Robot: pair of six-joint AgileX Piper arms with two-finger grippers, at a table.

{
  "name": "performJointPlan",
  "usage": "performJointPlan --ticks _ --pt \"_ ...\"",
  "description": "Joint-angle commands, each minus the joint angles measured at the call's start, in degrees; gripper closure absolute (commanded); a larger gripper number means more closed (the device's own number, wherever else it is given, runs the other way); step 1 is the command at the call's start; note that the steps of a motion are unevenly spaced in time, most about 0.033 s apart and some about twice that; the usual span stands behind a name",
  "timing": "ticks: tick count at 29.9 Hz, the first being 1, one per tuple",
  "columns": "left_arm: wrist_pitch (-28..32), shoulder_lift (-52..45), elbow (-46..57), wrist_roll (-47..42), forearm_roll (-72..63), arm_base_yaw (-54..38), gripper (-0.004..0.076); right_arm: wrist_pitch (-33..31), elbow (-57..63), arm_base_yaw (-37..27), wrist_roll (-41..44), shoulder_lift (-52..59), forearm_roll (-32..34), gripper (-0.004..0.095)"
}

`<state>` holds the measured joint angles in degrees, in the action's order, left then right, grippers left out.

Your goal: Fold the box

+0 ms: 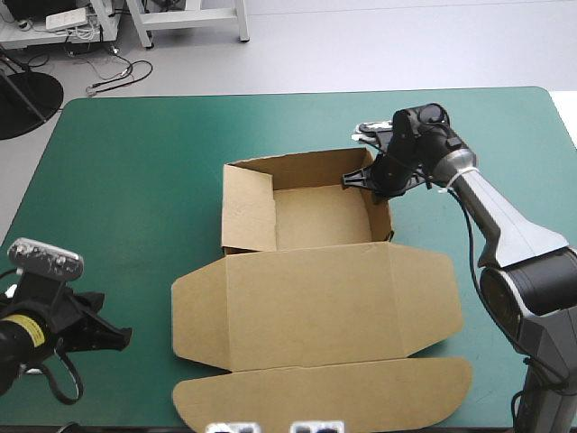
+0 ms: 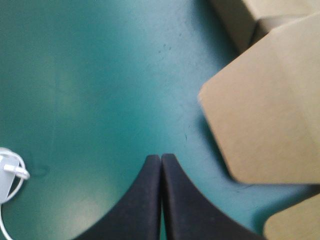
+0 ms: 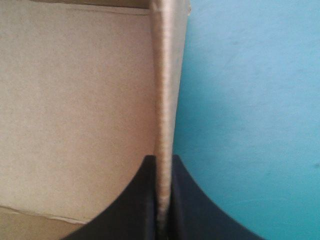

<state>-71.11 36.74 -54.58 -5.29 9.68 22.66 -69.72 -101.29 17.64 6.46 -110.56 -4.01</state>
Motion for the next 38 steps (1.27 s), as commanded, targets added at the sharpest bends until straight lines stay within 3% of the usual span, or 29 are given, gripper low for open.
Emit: performJointPlan --ticks 1,11,17,20,28,38 --pt "2.5 -5.5 5.3 -4.0 4.3 0.2 0.0734 -2.0 -3.8 -5.9 -1.8 6.6 3.6 0.0928" --pt "0.1 -14.3 10.0 -6.5 7.7 0.2 0.0734 -2.0 -3.8 -31.8 -8.8 10.8 4.7 0.0928" --pt "-2.4 -15.0 10.0 -7.3 8.3 0.2 0.0734 -1.2 -3.8 -42.5 -10.5 8.4 0.9 0.0924" --pt "-1.4 -15.0 10.0 -7.7 8.5 0.2 0.0734 -2.0 -3.8 -43.3 -11.0 5.9 2.2 0.0900" --pt "-1.0 -15.0 10.0 -7.4 8.5 0.2 0.0734 -1.7 -3.8 -43.3 -14.5 3.1 3.3 0.0528" --pt "-1.1 -15.0 10.0 -7.2 7.6 0.2 0.0734 -2.0 -4.8 -43.3 -15.6 10.7 -1.1 0.0518"
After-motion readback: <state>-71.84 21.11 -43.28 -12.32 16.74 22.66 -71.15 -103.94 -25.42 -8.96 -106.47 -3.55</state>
